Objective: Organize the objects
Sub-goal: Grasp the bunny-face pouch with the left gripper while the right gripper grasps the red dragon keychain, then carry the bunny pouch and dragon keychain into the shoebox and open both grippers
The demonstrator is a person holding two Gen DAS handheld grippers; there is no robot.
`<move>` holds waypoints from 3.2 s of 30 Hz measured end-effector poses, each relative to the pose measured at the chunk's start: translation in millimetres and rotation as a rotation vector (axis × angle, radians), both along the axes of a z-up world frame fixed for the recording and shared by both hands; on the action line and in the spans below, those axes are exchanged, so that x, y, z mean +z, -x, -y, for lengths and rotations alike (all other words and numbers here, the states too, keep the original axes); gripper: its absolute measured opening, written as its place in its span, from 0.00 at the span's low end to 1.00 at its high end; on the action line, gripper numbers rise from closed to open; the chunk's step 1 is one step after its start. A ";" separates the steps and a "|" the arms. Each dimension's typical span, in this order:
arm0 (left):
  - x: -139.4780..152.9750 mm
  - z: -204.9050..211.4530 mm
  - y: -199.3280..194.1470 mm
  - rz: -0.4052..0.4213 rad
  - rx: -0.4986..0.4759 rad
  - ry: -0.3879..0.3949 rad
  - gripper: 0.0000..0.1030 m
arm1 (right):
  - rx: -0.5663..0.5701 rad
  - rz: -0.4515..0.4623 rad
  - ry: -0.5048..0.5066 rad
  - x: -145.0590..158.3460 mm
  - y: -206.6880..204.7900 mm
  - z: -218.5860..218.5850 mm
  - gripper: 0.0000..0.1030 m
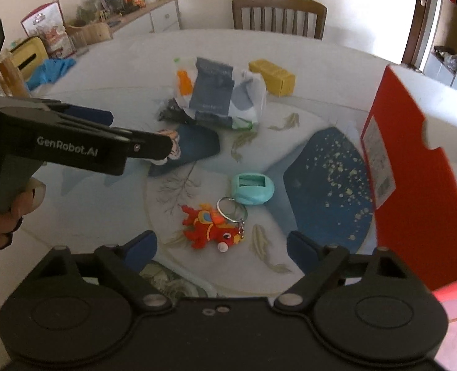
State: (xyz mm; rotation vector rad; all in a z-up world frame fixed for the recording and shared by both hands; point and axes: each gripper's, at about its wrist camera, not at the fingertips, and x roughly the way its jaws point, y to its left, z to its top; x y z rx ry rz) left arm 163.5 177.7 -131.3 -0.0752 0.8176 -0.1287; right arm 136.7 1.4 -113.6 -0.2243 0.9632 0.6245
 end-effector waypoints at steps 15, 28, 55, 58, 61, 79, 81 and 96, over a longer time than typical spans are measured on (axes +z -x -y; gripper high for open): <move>-21.0 0.8 -25.9 -0.027 -0.018 -0.008 0.99 | -0.001 -0.037 0.008 -15.7 -7.0 -18.2 0.66; -27.0 6.0 -23.6 -0.050 -0.048 -0.034 0.55 | -0.001 0.002 0.041 -15.2 -5.8 -22.9 0.50; 50.3 33.7 12.6 -0.046 -0.064 -0.008 0.52 | -0.014 0.024 -0.100 70.0 -3.1 38.8 0.47; 63.5 45.1 15.3 -0.040 -0.078 -0.018 0.52 | -0.002 0.040 -0.109 85.8 -3.2 48.5 0.47; 74.9 58.1 16.8 -0.032 -0.090 -0.014 0.52 | 0.013 0.064 -0.112 100.0 -3.8 59.0 0.47; 114.8 169.8 -5.7 0.037 -0.177 -0.038 0.52 | -0.018 0.168 -0.132 144.3 -40.7 162.5 0.47; 114.9 182.7 -11.4 0.039 -0.181 -0.042 0.52 | -0.024 0.173 -0.124 143.6 -46.6 175.0 0.47; 99.7 267.8 -78.0 0.010 -0.211 -0.122 0.52 | -0.062 0.176 -0.069 121.4 -103.1 245.8 0.47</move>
